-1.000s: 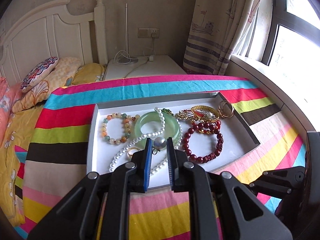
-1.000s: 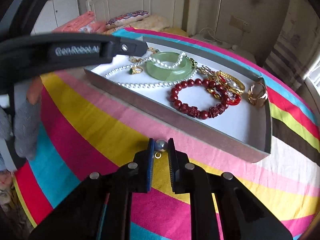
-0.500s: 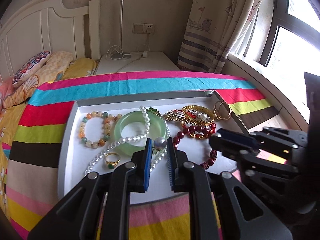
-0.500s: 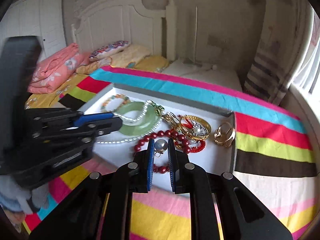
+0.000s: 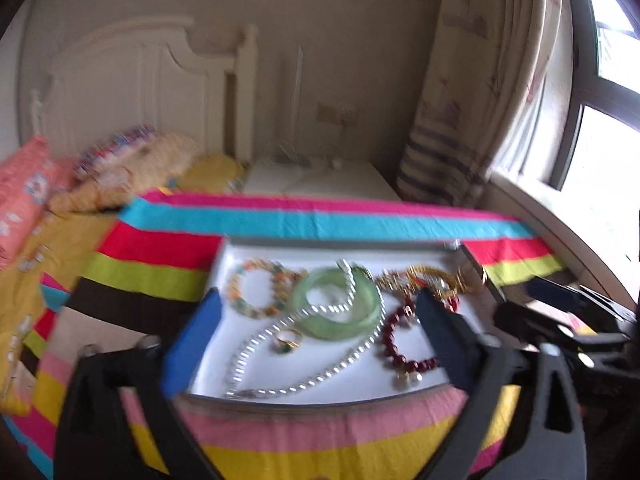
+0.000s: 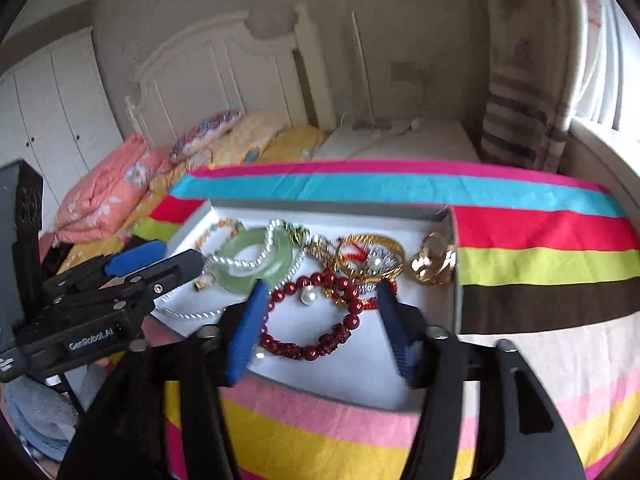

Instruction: Organize jewelry

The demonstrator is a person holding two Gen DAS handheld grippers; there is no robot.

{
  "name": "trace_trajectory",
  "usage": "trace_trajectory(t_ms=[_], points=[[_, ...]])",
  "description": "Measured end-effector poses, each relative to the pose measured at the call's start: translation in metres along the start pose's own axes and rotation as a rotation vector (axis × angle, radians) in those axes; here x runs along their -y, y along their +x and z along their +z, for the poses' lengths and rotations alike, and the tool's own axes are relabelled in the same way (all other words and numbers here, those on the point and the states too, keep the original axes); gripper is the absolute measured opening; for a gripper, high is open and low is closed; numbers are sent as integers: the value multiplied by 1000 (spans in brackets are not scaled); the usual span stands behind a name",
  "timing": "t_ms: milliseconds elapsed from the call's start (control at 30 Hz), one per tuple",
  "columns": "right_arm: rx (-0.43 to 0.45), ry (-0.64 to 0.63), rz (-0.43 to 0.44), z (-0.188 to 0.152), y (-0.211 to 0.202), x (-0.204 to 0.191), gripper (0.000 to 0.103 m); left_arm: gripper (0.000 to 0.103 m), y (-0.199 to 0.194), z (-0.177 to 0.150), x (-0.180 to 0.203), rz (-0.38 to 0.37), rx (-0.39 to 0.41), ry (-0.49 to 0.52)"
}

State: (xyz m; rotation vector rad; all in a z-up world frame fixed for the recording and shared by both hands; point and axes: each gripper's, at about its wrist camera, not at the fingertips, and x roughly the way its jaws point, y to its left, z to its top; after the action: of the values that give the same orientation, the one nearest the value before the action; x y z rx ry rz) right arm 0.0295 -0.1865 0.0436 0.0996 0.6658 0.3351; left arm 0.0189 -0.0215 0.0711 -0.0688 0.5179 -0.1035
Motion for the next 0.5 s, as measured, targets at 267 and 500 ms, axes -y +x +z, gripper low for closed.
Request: trace_trajectory(t_ms=[267,500], points=[[27,-90,-184,-27,-24,-31,87,101,-12,-24,4,170,-33,2],[-8,-86,-218,-41,-10,-34,87,101,-10,-31,3,181,-41,38]])
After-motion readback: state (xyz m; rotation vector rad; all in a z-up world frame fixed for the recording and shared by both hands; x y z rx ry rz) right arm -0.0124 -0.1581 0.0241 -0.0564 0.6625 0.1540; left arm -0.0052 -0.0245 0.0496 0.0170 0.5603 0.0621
